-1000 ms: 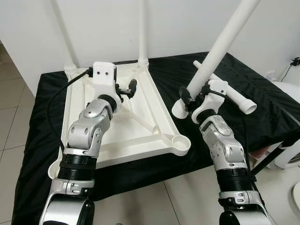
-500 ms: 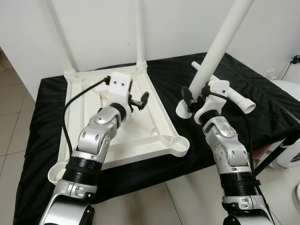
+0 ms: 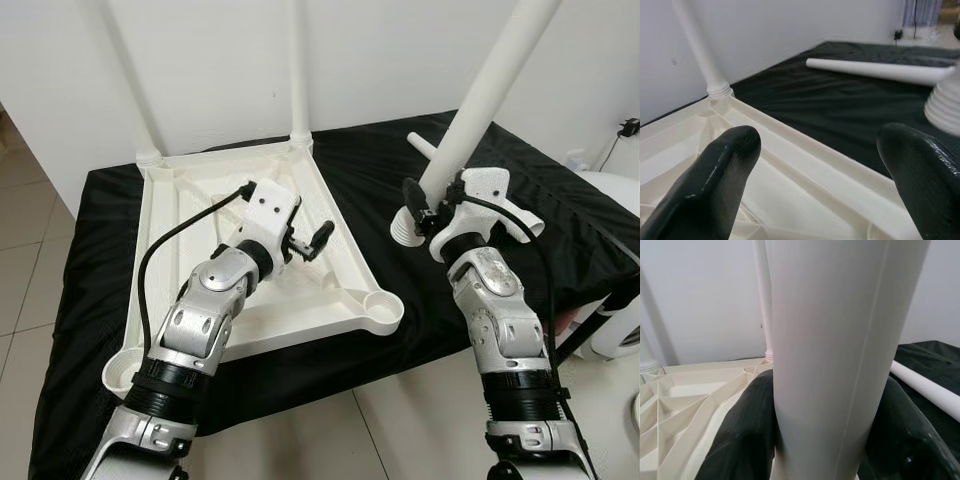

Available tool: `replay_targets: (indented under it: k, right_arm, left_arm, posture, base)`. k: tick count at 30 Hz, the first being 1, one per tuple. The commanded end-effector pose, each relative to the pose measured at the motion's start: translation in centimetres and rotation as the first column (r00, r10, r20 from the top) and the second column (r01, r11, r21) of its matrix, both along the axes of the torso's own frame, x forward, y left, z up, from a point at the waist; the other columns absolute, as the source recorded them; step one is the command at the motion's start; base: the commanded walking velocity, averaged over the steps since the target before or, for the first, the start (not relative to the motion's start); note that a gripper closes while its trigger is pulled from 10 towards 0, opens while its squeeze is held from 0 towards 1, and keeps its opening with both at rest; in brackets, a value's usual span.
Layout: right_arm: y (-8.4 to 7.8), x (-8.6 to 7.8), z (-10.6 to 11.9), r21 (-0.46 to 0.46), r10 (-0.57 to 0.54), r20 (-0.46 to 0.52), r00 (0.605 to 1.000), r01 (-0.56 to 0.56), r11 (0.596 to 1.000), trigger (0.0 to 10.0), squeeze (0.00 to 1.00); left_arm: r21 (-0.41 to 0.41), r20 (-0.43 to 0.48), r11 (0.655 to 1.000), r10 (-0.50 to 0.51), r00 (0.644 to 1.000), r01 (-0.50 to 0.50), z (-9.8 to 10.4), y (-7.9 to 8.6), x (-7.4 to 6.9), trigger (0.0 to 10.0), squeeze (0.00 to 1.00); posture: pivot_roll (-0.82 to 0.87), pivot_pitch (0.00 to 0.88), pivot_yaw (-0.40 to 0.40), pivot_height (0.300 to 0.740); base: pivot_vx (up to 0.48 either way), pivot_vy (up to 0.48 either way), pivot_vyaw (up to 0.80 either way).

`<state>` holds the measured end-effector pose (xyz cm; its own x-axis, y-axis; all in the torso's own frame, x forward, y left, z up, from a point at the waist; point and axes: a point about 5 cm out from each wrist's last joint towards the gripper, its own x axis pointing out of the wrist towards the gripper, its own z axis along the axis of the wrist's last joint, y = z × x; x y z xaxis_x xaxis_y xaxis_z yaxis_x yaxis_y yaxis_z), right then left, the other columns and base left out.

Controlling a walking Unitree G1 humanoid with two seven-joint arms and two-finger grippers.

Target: Building children table

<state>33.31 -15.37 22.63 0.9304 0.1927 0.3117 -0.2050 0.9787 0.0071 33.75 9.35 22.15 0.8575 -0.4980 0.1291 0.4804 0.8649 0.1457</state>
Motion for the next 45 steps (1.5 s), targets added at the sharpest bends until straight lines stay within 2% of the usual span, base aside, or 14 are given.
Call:
replay_targets:
  k: [1, 2, 3, 6, 11, 13, 14, 17, 20, 27, 33, 38, 43, 45]
  right_arm:
    - [0.5, -0.3, 0.1, 0.002, 0.015, 0.026, 1.0, -0.015, 1.0, 10.0, 0.0]
    - [0.5, -0.3, 0.1, 0.002, 0.015, 0.026, 1.0, -0.015, 1.0, 10.0, 0.0]
    - [0.5, -0.3, -0.4, 0.004, 0.009, 0.01, 1.0, -0.009, 1.0, 10.0, 0.0]
    - [0.2, 0.0, -1.3, 0.003, -0.023, -0.025, 0.999, 0.023, 1.0, 10.0, 0.0]
    - [0.0, 0.1, -1.9, -0.015, -0.042, -0.038, 0.998, 0.041, 0.999, 10.0, 0.0]
    - [-0.1, 0.1, -2.1, -0.014, -0.049, -0.043, 0.998, 0.049, 0.999, 10.0, 0.0]
    - [-0.3, 0.0, -2.6, -0.011, -0.072, -0.048, 0.996, 0.072, 0.997, 10.0, 0.0]
    - [-0.5, -0.2, -3.0, -0.009, -0.093, -0.046, 0.995, 0.092, 0.996, 10.0, 0.0]
    - [-0.6, -0.4, -3.4, -0.003, -0.106, -0.055, 0.993, 0.106, 0.994, 10.0, 0.0]
    - [-0.3, -0.8, -4.4, -0.024, -0.113, -0.051, 0.992, 0.112, 0.993, 10.0, 0.0]
    - [0.0, -1.2, -4.7, -0.061, -0.111, -0.028, 0.993, 0.109, 0.992, 10.0, 0.0]
    - [0.1, -1.6, -4.9, -0.095, -0.104, -0.012, 0.994, 0.103, 0.99, 10.0, 0.0]
    - [0.2, -1.5, -4.8, -0.096, -0.098, -0.005, 0.995, 0.097, 0.991, 10.0, 0.0]
    - [0.1, -1.5, -4.7, -0.094, -0.104, -0.004, 0.995, 0.103, 0.99, 10.0, 0.0]
  left_arm:
    - [-0.081, 0.03, 0.96, 0.27, 0.962, -0.267, 0.4, 1.9, 0.7, 10.0, 0.0]
    - [-0.081, 0.03, 0.96, 0.27, 0.962, -0.267, 0.4, 1.9, 0.7, 10.0, 0.0]
    - [-0.068, 0.056, 0.94, 0.339, 0.939, -0.335, 0.3, 2.3, 0.9, 10.0, 0.0]
    - [-0.063, 0.064, 0.911, 0.412, 0.909, -0.408, -0.3, 2.7, 1.1, 10.0, 0.0]
    - [-0.075, 0.066, 0.902, 0.429, 0.901, -0.425, -0.5, 3.2, 1.0, 10.0, 0.0]
    - [-0.107, 0.054, 0.896, 0.438, 0.897, -0.431, -0.6, 3.8, 1.0, 10.0, 0.0]
    - [-0.147, 0.029, 0.887, 0.446, 0.895, -0.437, -1.0, 4.8, 0.7, 10.0, 0.0]
    - [-0.167, 0.027, 0.882, 0.451, 0.892, -0.441, -1.2, 5.3, 0.4, 10.0, 0.0]
    - [-0.179, 0.035, 0.881, 0.45, 0.892, -0.437, -1.4, 5.5, 0.2, 10.0, 0.0]
    - [-0.129, 0.054, 0.899, 0.429, 0.902, -0.42, -2.0, 5.0, -0.1, 10.0, 0.0]
    - [-0.076, 0.072, 0.89, 0.454, 0.888, -0.449, -2.1, 5.4, -0.2, 10.0, 0.0]
    - [-0.044, 0.081, 0.861, 0.509, 0.857, -0.507, -2.5, 6.1, 0.0, 10.0, 0.0]
    - [-0.037, 0.065, 0.884, 0.467, 0.882, -0.466, -2.8, 5.7, -0.1, 10.0, 0.0]
    - [-0.028, 0.058, 0.896, 0.443, 0.895, -0.442, -3.1, 5.4, -0.2, 10.0, 0.0]
  posture:
    - [-0.08, 0.016, 0.034, 0.74]
    - [-0.08, 0.016, 0.034, 0.74]
    - [-0.07, 0.017, 0.031, 0.74]
    - [-0.07, 0.013, 0.028, 0.74]
    - [-0.07, 0.008, 0.03, 0.74]
    - [-0.06, 0.0, 0.037, 0.74]
    - [-0.07, 0.0, 0.054, 0.74]
    - [-0.06, 0.0, 0.057, 0.74]
    - [-0.06, 0.0, 0.058, 0.74]
    - [-0.06, 0.0, 0.098, 0.74]
    - [-0.08, 0.0, 0.139, 0.74]
    - [-0.1, 0.0, 0.177, 0.74]
    - [-0.11, 0.0, 0.175, 0.74]
    - [-0.11, 0.0, 0.142, 0.74]
  base:
    - [0.0, 0.0, 0.0]
    - [0.0, 0.0, 0.0]
    - [0.0, 0.0, 0.0]
    - [0.0, 0.0, 0.0]
    - [0.0, 0.0, 0.0]
    - [0.0, 0.0, 0.0]
    - [0.0, 0.0, 0.0]
    - [0.0, 0.0, 0.0]
    - [0.0, 0.0, 0.0]
    - [0.0, 0.0, 0.0]
    - [0.0, 0.0, 0.0]
    - [0.0, 0.0, 0.0]
    - [0.0, 0.0, 0.0]
    - [0.0, 0.0, 0.0]
